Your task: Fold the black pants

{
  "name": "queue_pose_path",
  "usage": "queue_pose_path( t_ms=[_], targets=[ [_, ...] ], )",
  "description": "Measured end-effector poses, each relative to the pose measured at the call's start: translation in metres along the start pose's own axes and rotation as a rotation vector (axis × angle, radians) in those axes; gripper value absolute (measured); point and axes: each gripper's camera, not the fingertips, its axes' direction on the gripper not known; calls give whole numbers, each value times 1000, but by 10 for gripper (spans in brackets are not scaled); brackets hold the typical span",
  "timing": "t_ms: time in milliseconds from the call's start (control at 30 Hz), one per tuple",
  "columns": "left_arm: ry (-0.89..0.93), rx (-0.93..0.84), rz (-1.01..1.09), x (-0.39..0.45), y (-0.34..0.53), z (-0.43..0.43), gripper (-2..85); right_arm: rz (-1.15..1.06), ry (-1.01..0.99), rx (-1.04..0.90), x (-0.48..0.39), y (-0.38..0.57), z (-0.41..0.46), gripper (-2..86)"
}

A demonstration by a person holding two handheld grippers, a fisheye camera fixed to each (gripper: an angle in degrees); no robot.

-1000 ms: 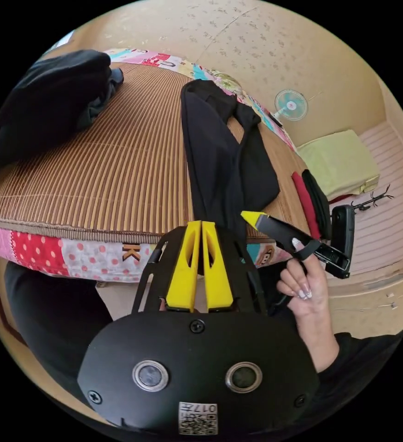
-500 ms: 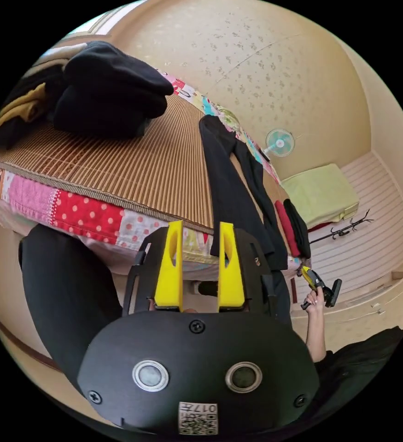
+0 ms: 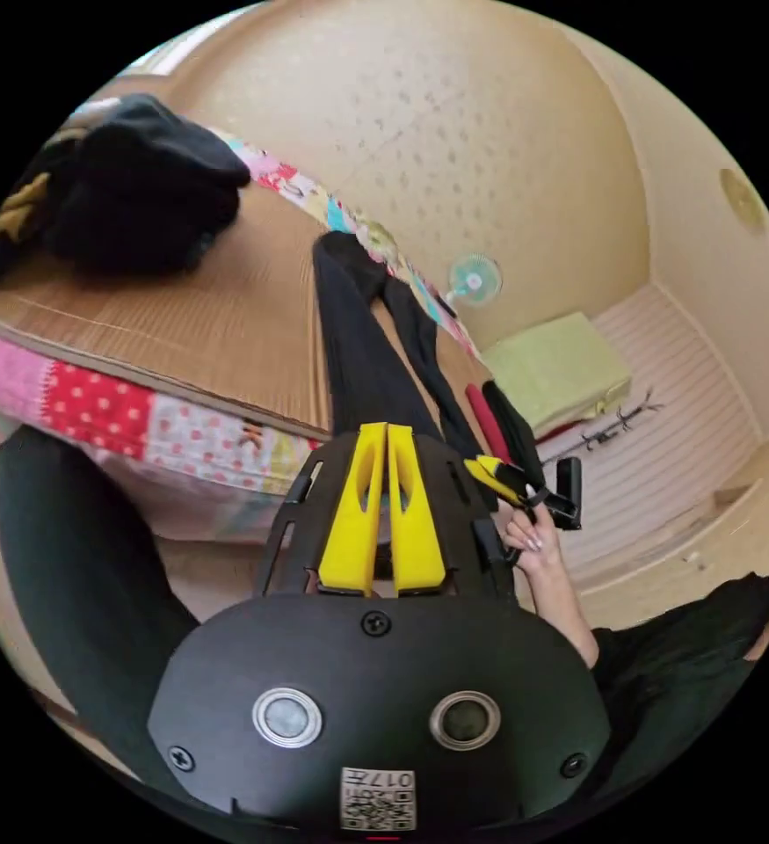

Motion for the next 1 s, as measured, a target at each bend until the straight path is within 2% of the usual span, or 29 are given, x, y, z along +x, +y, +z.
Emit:
queue_pose_path(
  t_ms=[67,133,233,267,433,500,600,633,700,767,867,1000],
  targets=[
    [-305,108,-52,-17,0,-37,-4,5,12,-18,1,-3,10,120],
    [-287,13,-34,-25,-10,-25,3,7,20,-26,0,-3,18,121],
    [-141,-184,20,-14,-23,32,97,39,-16,-20,1,1,27,122],
    [-154,-248,64,-2,-24,62,128,49,-38,-24,1,3,29,122],
    [-328,-403,144,22,-11,164,122,64,-48,-39,-4,11,20,120],
    [-365,-377,215,32,-5,166,76,59,-27,-43,-6,14,11,120],
    [-167,-346,227,32,-2,137,30,44,31,-42,-7,19,-7,120],
    [-127,-271,215,26,-3,111,25,41,44,-40,-7,20,-13,119],
    [-170,-103,162,11,-1,66,21,45,40,-31,-4,20,-17,119],
    [-334,75,96,-19,8,22,15,55,11,-16,-1,15,-12,118],
    [-502,-13,14,-54,6,14,9,48,-28,-51,-9,2,15,120],
    [-458,-26,-5,-72,4,15,55,5,-39,-161,-36,-9,64,122]
  ],
)
